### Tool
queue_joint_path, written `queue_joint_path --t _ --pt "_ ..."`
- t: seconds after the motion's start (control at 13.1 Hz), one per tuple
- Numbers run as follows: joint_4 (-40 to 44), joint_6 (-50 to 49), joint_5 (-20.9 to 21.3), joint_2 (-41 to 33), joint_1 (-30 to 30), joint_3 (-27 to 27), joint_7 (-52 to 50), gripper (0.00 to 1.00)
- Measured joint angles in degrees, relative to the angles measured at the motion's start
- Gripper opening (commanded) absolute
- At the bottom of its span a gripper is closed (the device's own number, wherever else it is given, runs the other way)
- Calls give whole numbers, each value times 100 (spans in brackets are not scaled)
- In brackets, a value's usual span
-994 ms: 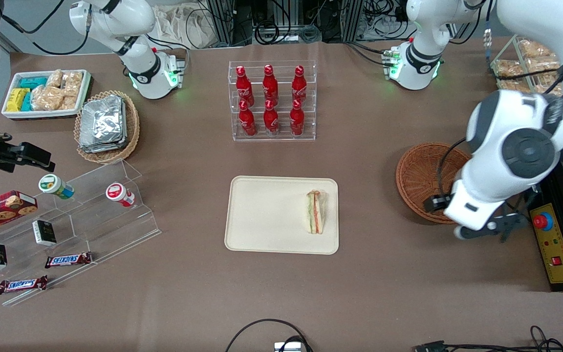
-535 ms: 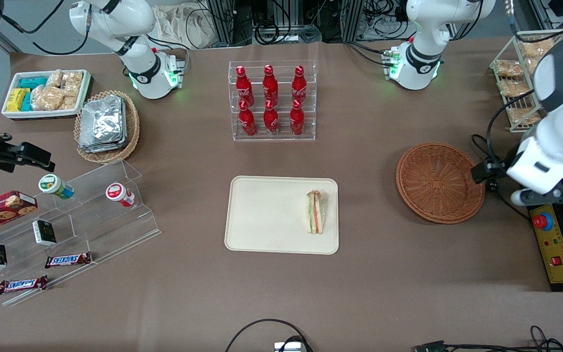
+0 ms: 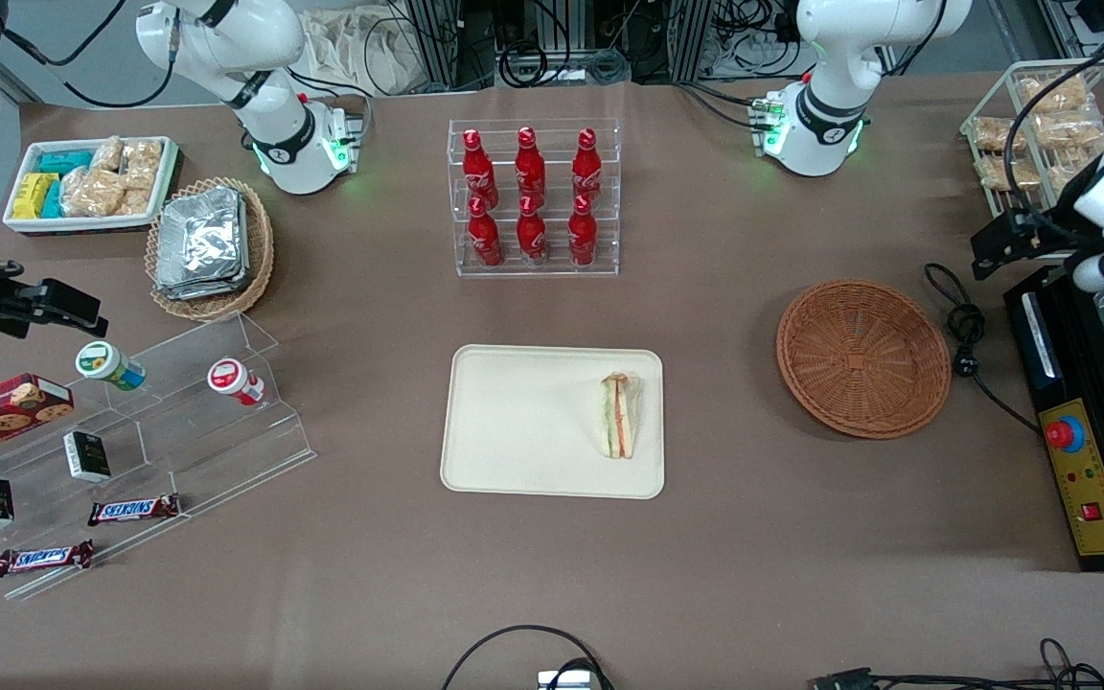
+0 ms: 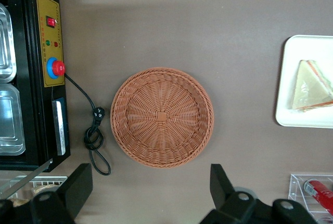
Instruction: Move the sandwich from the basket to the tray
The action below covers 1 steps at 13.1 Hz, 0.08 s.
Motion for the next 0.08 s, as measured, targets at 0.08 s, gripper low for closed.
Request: queue_joint_path --t 0.08 --pt "-5 -9 -35 -44 0 -5 0 100"
